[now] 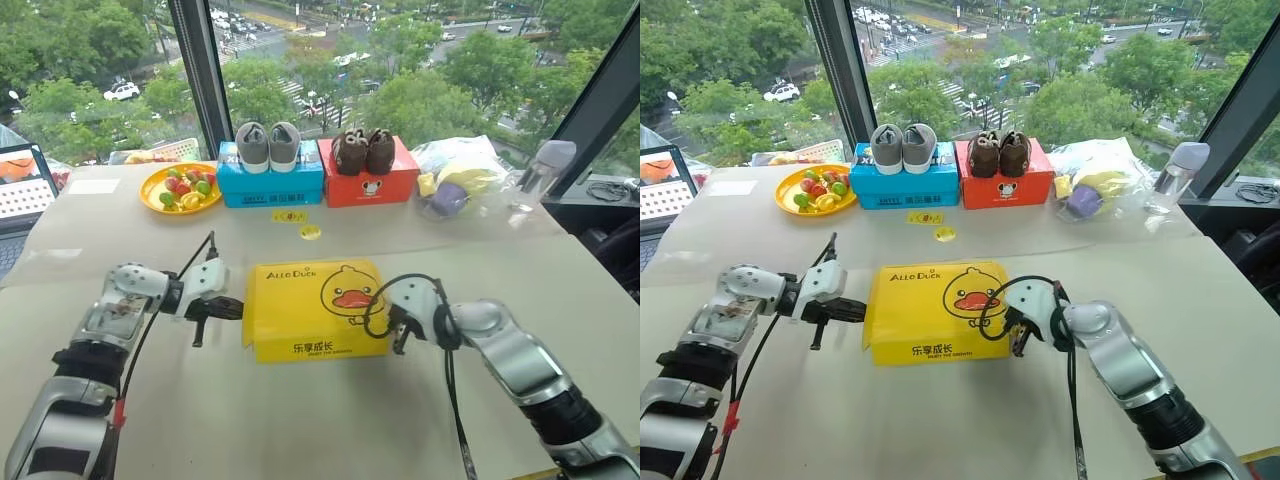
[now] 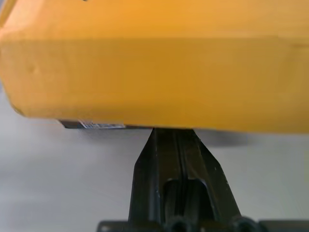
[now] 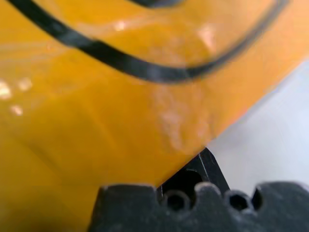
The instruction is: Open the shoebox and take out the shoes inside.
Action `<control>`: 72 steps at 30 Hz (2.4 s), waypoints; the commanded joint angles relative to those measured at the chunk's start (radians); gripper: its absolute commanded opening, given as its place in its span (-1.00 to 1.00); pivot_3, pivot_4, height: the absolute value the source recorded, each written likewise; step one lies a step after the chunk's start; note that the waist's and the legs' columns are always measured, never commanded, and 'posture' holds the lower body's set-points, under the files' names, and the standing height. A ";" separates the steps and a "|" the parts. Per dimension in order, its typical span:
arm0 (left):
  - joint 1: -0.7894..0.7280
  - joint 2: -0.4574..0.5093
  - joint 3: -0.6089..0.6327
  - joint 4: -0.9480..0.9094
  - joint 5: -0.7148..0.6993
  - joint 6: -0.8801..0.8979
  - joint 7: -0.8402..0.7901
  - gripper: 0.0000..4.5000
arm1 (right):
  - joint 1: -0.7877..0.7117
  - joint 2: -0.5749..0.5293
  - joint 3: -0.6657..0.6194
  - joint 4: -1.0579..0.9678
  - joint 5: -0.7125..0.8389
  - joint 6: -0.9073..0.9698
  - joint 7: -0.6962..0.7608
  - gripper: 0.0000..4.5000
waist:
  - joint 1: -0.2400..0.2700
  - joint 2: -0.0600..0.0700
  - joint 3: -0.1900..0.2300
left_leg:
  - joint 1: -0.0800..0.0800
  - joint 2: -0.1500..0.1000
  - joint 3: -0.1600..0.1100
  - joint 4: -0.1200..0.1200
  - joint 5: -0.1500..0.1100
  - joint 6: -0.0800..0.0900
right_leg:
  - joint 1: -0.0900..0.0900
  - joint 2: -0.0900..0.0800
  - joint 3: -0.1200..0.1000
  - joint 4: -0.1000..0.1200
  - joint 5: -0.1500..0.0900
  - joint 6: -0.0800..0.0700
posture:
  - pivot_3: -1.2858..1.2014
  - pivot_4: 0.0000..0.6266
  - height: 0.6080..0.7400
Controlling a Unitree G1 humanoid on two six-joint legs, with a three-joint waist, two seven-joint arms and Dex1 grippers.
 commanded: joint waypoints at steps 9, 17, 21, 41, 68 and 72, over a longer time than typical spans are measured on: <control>0.173 0.167 0.182 -0.154 -0.114 0.126 0.003 -0.99 | 0.176 -0.194 -0.327 -0.305 0.217 0.165 0.140 -0.99 | 0.001 0.000 0.001 | 0.000 0.000 0.000 0.000 0.000 0.001 | 0.000 -0.001 0.000 -0.001 0.000 0.000 | 0.03 -0.52 0.86; 0.429 0.296 0.366 -0.413 -0.314 0.333 -0.072 -0.99 | 0.315 -0.232 -0.407 -0.627 0.520 0.292 0.211 -0.99 | 0.008 0.000 0.001 | 0.002 0.003 -0.002 -0.003 -0.002 -0.001 | 0.000 0.000 -0.002 0.000 -0.005 0.003 | 0.03 -0.52 0.86; 0.496 0.287 0.408 -0.461 -0.338 0.308 -0.078 -0.99 | 0.196 -0.063 -0.180 -0.540 0.434 0.340 -0.006 -0.99 | 0.001 -0.004 0.003 | 0.003 0.003 0.001 -0.001 -0.002 -0.002 | 0.001 -0.001 0.000 0.000 -0.009 0.000 | 0.03 -0.52 0.86; 0.371 0.287 0.331 -0.403 -0.321 0.270 -0.079 -0.99 | 0.410 0.393 -0.120 -0.145 0.299 -0.037 -0.366 -0.99 | -0.003 -0.012 0.000 | 0.009 0.004 0.001 -0.002 0.003 -0.008 | 0.003 0.002 0.000 0.004 -0.007 -0.004 | 0.03 -0.52 0.86; 0.237 0.287 0.242 -0.296 -0.286 0.223 -0.126 -0.99 | 0.394 0.436 -0.182 -0.369 0.487 -0.111 -0.350 -0.99 | 0.000 -0.010 0.004 | 0.006 0.003 0.001 -0.004 0.004 -0.008 | -0.002 0.000 0.001 0.010 -0.010 -0.005 | 0.03 -0.52 0.86; 0.259 0.290 0.258 -0.312 -0.289 0.226 -0.116 -0.99 | 0.274 0.428 -0.217 -0.330 0.475 -0.076 -0.404 -0.99 | -0.002 -0.010 0.004 | 0.006 0.003 0.002 -0.004 0.004 -0.008 | -0.002 0.000 0.001 0.010 -0.010 -0.005 | 0.03 -0.52 0.86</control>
